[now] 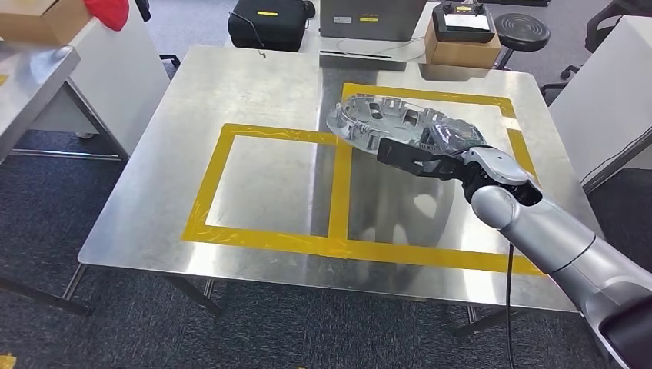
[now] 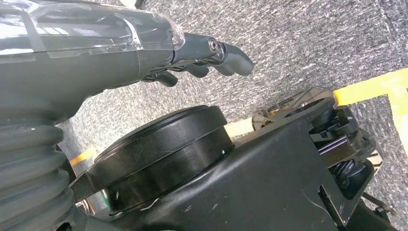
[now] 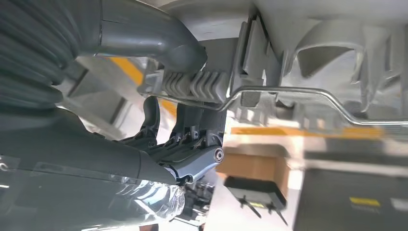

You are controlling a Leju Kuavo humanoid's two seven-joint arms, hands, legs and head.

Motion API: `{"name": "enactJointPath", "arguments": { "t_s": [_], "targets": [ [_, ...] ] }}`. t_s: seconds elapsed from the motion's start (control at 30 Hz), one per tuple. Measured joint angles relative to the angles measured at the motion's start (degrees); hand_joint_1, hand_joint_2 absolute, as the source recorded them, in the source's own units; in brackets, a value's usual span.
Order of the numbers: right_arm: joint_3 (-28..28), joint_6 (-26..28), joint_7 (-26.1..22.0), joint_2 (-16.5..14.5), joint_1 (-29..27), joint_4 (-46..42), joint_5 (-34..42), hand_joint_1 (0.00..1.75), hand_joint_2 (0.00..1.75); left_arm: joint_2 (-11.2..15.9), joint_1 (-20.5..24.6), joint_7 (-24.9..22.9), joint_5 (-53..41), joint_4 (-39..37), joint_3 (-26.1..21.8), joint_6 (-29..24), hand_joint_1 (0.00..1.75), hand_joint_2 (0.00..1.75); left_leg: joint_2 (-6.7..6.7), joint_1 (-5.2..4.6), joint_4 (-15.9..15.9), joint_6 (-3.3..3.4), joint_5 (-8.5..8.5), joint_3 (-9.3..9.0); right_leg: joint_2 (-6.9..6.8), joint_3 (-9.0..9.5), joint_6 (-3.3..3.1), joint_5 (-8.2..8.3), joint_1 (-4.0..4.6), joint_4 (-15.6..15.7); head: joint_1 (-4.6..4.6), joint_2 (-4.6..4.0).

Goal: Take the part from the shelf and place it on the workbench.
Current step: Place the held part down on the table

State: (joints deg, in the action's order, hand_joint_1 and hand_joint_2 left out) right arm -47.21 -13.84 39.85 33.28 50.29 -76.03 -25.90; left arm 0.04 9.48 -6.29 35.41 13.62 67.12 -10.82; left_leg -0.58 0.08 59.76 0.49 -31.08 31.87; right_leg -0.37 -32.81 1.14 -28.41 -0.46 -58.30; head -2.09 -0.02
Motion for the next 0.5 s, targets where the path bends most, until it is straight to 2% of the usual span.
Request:
{"name": "enactJointPath", "arguments": {
  "t_s": [0.2, 0.4, 0.5],
  "targets": [
    [5.43, -3.81, 0.02, 0.97, -5.08, 0.76, -3.22, 1.75, 1.75, 0.05, -0.18, -0.24, -0.56, 0.0, 0.0, 0.08, 0.0, 1.75, 0.02, -0.02, 0.0, 0.02, -0.01, 0.03, -0.02, 0.03, 0.01, 0.0, -0.03, 0.01, -0.02, 0.0],
    [7.37, -4.72, 0.02, 0.92, -7.12, 0.88, -4.62, 1.75, 1.75, 0.1, -0.17, 1.34, -1.27, 0.0, 0.0, 0.32, 0.0, 1.75, 0.33, -0.02, -0.01, 0.07, -0.05, -0.01, 0.02, 0.02, 0.01, 0.01, -0.02, 0.01, 0.02, 0.0],
    [8.75, -6.14, 0.02, 0.84, -7.88, 1.28, -6.82, 0.44, 1.75, 0.11, -0.18, 1.5, -1.49, 0.0, 0.0, 0.42, 0.0, 1.75, 0.41, -0.02, -0.01, 0.08, -0.05, -0.06, 0.08, 0.02, 0.02, 0.01, -0.01, 0.01, 0.03, 0.0]
  ]
}}
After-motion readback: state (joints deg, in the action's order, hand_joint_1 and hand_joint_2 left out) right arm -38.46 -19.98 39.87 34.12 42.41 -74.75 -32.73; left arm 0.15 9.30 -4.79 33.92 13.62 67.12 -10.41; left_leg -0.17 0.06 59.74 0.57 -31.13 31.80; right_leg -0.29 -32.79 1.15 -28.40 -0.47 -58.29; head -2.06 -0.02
